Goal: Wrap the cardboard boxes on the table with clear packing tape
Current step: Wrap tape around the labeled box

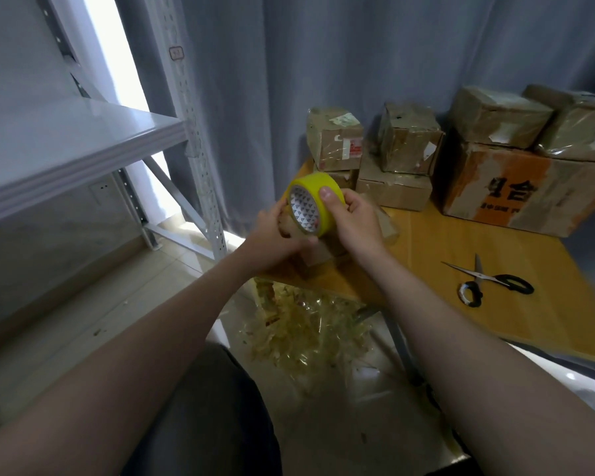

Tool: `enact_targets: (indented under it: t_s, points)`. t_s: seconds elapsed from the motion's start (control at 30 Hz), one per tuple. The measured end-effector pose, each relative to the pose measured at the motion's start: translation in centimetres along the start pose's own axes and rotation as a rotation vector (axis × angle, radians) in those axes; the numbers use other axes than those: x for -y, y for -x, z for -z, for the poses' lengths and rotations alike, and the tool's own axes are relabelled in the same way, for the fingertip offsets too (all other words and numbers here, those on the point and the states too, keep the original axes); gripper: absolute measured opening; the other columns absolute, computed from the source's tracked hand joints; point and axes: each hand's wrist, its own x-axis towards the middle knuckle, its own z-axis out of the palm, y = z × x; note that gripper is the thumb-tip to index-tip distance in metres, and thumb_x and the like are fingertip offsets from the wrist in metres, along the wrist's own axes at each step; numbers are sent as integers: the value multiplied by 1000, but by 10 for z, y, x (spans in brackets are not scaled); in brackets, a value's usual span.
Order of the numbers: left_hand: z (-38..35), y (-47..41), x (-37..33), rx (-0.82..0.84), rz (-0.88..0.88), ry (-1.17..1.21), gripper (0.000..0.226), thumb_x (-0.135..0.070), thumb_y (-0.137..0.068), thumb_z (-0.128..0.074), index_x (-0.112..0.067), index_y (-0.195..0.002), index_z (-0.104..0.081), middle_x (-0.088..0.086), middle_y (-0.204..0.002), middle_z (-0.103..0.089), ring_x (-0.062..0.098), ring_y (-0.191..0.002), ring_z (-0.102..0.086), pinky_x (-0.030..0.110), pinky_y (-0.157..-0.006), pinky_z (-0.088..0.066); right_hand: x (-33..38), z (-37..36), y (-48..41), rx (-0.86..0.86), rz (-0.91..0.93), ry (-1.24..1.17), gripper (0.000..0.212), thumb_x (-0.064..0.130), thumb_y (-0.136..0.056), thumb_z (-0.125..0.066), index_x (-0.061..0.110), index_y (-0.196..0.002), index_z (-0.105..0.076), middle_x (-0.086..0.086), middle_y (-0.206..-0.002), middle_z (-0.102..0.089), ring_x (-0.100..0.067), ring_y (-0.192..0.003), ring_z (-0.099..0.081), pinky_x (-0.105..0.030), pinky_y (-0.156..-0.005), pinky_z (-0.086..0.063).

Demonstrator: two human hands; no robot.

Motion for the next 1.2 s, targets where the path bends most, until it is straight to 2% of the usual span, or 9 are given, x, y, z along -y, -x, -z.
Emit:
enact_targets:
  t_s: [0.1, 0.17, 0.37, 0.53, 0.63, 0.83, 0.93, 1.1, 1.2]
  points:
    - [-19, -9, 33, 10, -65, -134, 156, -68, -38, -99, -34, -163, -12, -2, -160, -38, 17, -148, -40, 47, -115, -44, -4, -14, -9, -28, -57, 6, 31, 50, -99, -63, 21, -93, -73, 1, -85, -77, -10, -79, -72, -28, -71, -56]
    - [-30, -15, 51, -34, -64, -163, 165, -73, -33, -97, -33, -164, -5, 0, -163, -34, 21, -151, -35, 50, -116, -43, -6, -16, -10, -58, -61, -8, 34, 51, -98, -64, 19, -91, -74, 1, -81, -77, -9, -76, -72, -27, -69, -56]
    - [-28, -9, 41, -86, -124, -143, 155, -73, -37, -96, -34, -162, -14, -3, -157, -43, 21, -143, -46, 50, -109, -49, 14, -14, -18, -15, -121, 102, 46, 57, -96, -64, 17, -74, -63, 0, -65, -60, -13, -62, -58, -31, -63, -44]
    - [-22, -4, 34, -21, -70, -189, 158, -80, -32, -93, -42, -162, -10, -10, -161, -36, 17, -147, -41, 48, -112, -47, 41, 1, -3, -14, -232, 39, 47, 58, -92, -68, 11, -92, -75, -2, -77, -73, -11, -63, -71, -23, -62, -53]
    - [-20, 0, 31, 51, -36, -239, 154, -83, -33, -90, -36, -161, -18, -8, -155, -42, 19, -139, -46, 48, -109, -48, 44, 11, 22, 26, -287, 76, 61, 63, -91, -64, 6, -113, -73, -10, -103, -76, -23, -93, -72, -37, -89, -57]
    - [-18, 10, 13, 174, 19, -236, 151, -44, -53, -101, -25, -165, -2, 0, -166, -26, 21, -147, -33, 29, -110, -34, 47, 33, 87, 108, -352, -38, 27, 41, -100, -62, 17, -89, -66, -3, -88, -69, -20, -85, -67, -36, -80, -55]
    - [-17, 10, 11, 209, 21, -257, 148, -45, -54, -101, -25, -165, -6, 1, -161, -33, 23, -143, -40, 36, -115, -40, 37, 37, 114, 111, -379, -69, 28, 36, -103, -58, 20, -81, -65, 2, -76, -69, -15, -74, -67, -33, -73, -56]
    - [-15, 11, 8, 253, 14, -246, 136, -38, -58, -100, -24, -164, -15, 1, -160, -33, 23, -144, -38, 45, -118, -40, 3, 24, 141, 73, -469, -66, 38, 55, -99, -56, 20, -109, -68, 2, -97, -73, -22, -99, -68, -47, -98, -54]
    - [-15, 12, 8, 262, 7, -245, 136, -38, -59, -100, -24, -164, -15, 0, -160, -32, 22, -144, -37, 46, -119, -39, -9, 17, 151, 44, -478, -30, 33, 55, -100, -55, 24, -105, -66, -1, -101, -74, -23, -100, -69, -50, -97, -55]
